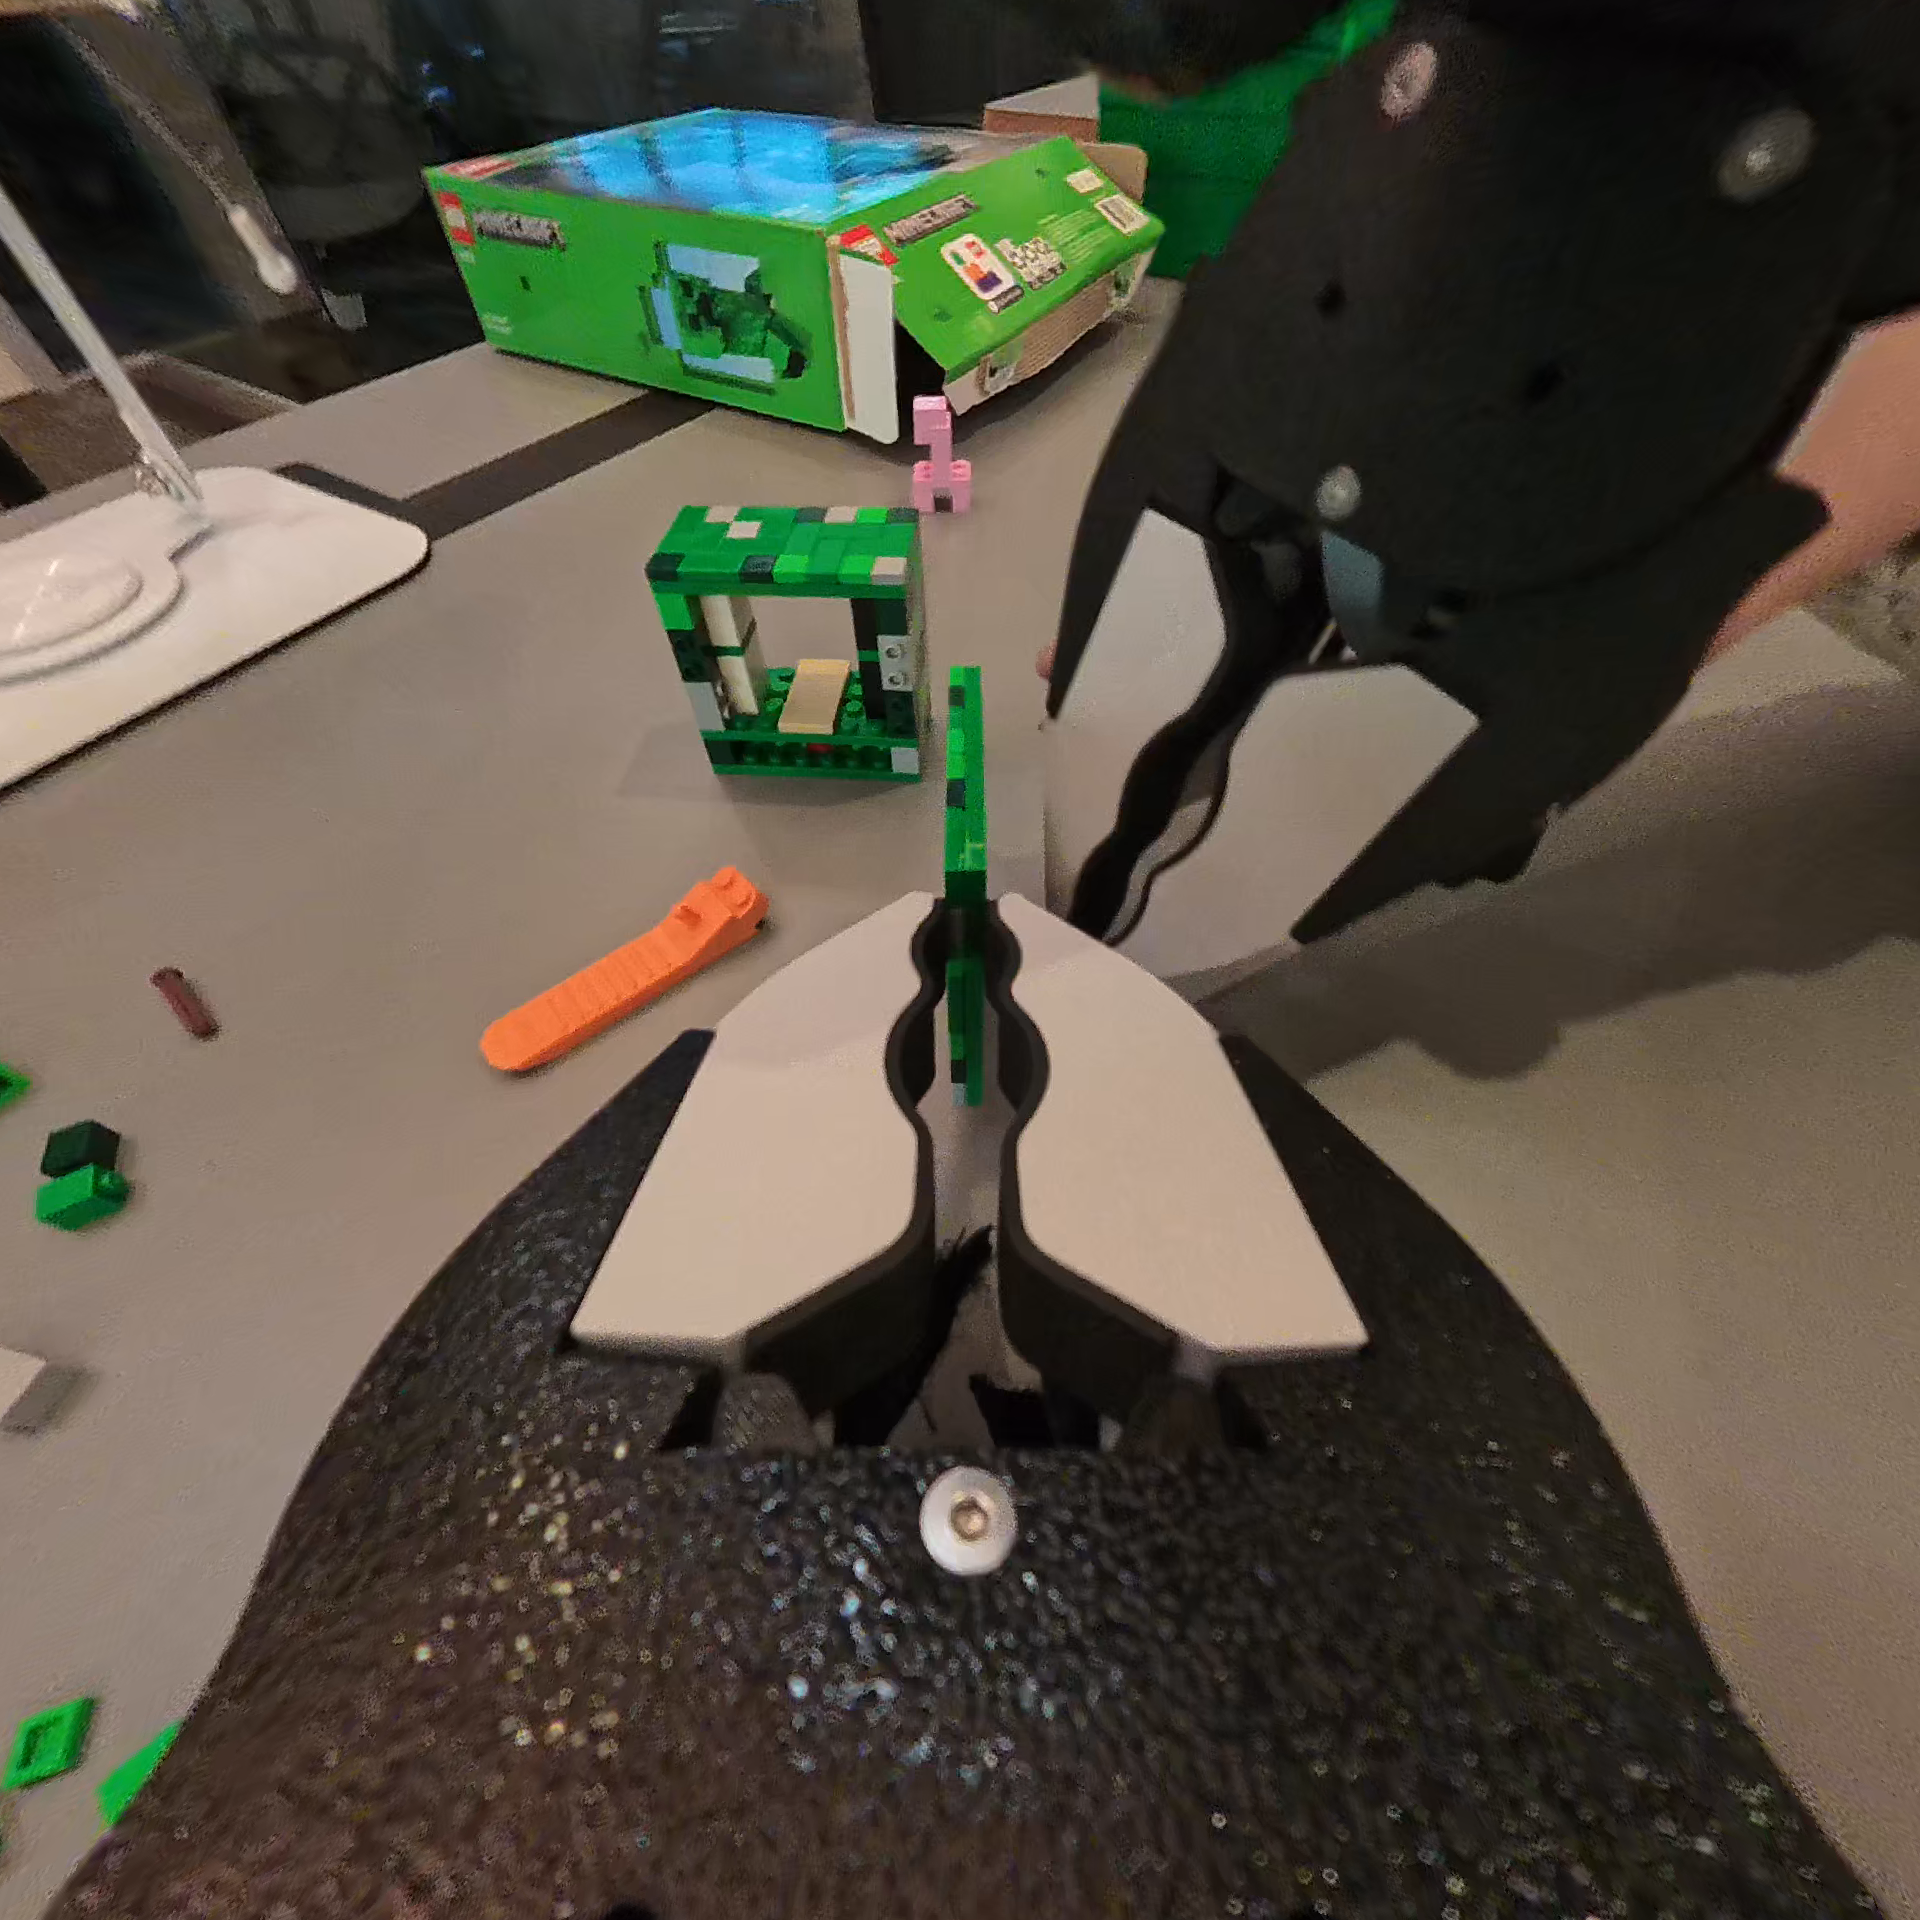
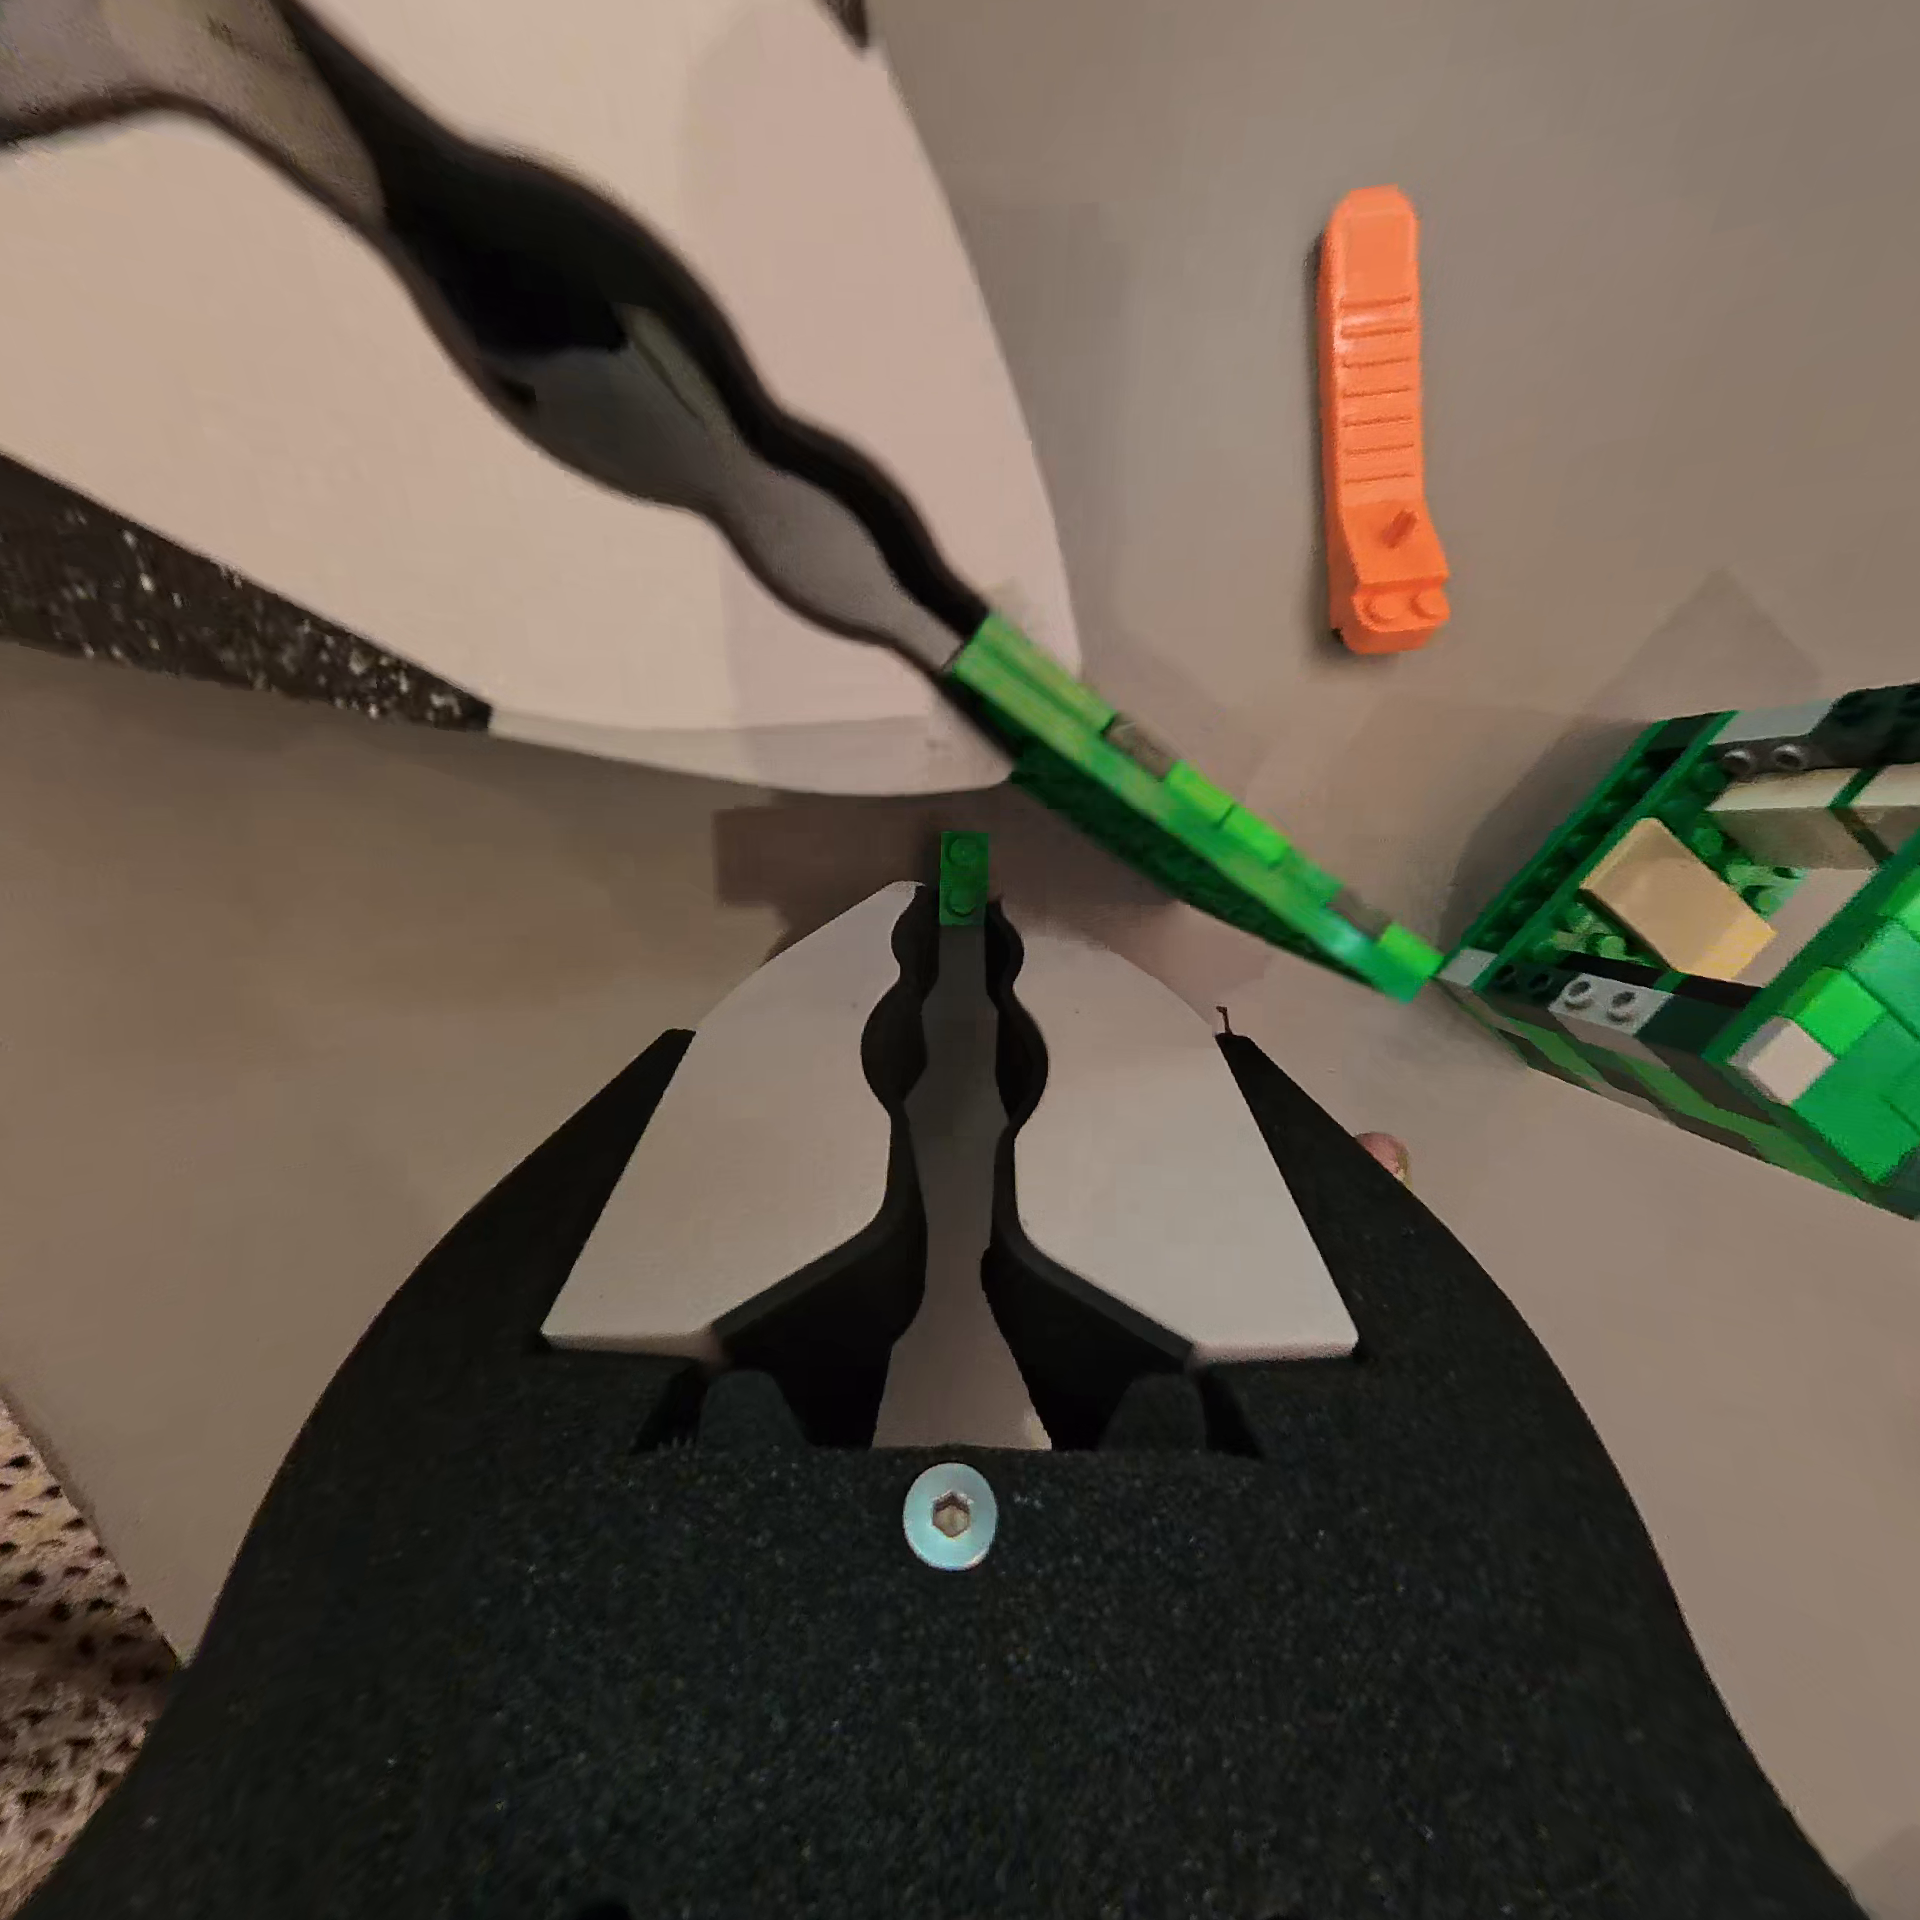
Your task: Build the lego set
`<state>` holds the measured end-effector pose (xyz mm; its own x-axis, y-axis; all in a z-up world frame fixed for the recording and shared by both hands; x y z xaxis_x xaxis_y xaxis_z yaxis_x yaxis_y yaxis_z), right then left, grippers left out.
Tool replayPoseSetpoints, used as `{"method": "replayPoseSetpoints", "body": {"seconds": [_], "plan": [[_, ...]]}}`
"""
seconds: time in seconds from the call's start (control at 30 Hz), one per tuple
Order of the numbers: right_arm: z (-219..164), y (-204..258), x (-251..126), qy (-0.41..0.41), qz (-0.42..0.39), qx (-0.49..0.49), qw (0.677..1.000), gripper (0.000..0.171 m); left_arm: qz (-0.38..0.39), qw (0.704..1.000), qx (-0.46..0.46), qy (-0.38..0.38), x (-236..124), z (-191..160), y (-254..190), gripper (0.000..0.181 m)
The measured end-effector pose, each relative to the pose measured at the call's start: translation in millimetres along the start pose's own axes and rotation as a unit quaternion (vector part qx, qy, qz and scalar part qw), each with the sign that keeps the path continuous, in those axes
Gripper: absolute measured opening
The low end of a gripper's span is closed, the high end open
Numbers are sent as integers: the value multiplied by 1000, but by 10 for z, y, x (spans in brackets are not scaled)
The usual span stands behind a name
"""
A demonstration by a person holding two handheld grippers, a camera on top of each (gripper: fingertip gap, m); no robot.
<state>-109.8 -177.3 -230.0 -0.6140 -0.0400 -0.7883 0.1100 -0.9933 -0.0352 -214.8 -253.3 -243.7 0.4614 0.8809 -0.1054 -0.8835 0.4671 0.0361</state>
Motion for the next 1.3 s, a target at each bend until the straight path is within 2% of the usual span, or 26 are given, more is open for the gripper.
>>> {"method": "replayPoseSetpoints", "body": {"seconds": [0.03,0.2,0.43,0.63,0.8,1.0,1.1,1.3], "plan": [[12,-13,-17,-5,-3,3,1000,8,-4,1000,18,4,4,-5,-19,6],[49,-80,-120,-44,-2,47,998,8,-5,996,83,8,4,16,-83,6],[52,-116,-187,-74,-4,67,995,8,15,996,86,15,5,8,-68,6],[40,-91,-83,34,33,43,998,8,78,995,59,-24,-74,51,70,6],[99,-43,37,122,40,-3,992,8,94,994,47,-40,-103,53,120,6],[189,-27,98,153,38,-37,987,8,92,995,13,-40,-107,24,171,6],[189,-22,106,154,42,-40,986,20,91,995,5,-39,-107,16,182,6],[123,-53,-9,120,42,-25,992,28,89,995,7,-38,-106,14,178,6]]}}
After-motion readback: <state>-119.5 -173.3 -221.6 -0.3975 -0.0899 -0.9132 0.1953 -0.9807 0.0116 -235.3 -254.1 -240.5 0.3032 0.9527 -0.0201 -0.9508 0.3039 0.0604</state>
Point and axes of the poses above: each gripper's, where its closed fingertips meet, x out along the fingers, z out of its top, y = z × x across the jaws, the point moved 10 cm from there along -x, back along the fingers, and after that the axes turned 14 degrees about -y, right-handed, at the moved point
